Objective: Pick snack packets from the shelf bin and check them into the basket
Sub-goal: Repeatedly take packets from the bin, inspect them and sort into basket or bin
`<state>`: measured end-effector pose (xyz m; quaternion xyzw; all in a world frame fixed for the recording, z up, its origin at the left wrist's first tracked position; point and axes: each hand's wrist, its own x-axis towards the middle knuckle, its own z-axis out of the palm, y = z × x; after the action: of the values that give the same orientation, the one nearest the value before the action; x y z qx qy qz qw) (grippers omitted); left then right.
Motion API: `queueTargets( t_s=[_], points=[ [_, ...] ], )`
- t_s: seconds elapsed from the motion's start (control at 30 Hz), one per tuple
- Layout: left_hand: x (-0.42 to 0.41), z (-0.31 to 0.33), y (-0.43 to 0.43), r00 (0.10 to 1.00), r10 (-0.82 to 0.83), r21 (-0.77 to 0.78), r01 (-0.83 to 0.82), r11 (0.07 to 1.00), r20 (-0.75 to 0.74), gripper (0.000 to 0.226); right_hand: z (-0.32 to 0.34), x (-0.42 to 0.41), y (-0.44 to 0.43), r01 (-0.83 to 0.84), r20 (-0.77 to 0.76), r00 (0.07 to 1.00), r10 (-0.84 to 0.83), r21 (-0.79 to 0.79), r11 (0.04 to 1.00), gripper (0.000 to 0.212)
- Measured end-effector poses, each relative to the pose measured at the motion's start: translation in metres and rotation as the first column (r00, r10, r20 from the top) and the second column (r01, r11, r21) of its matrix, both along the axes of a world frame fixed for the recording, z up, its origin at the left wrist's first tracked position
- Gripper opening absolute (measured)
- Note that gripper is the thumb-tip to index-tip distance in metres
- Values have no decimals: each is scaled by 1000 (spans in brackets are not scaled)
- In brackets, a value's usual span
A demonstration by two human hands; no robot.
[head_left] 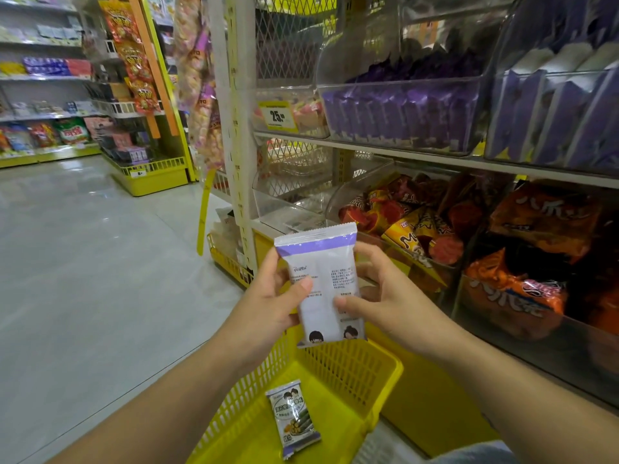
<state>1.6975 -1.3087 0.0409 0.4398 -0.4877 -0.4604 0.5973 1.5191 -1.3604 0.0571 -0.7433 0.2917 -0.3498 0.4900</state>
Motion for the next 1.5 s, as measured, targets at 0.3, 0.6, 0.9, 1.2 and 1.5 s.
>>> queueTargets(
  t_s=[0.3, 0.6, 0.9, 1.2, 1.5],
  points=[
    [7, 1, 0, 960, -96, 88, 123, 988, -261, 51, 19, -5, 8, -173, 77, 983, 168, 64, 983, 73],
    [19, 4, -8, 882, 54, 180, 35, 983, -468, 40, 18, -11, 2, -230, 89, 973, 213, 257, 939, 54],
    [17, 8, -11, 815, 161, 266, -9, 964, -557, 29, 9, -4, 0, -22, 103, 994, -19, 384, 923, 30],
    [14, 11, -10, 815, 225, 141, -177, 974, -534, 24, 3, 3, 3, 6, 213, 966, -150, 558, 830, 27],
    [11, 10, -11, 783, 259, 144, -216, 966, -565, 29, -6, 15, 7, 13, 280, 916, -287, 695, 719, 30]
  ],
)
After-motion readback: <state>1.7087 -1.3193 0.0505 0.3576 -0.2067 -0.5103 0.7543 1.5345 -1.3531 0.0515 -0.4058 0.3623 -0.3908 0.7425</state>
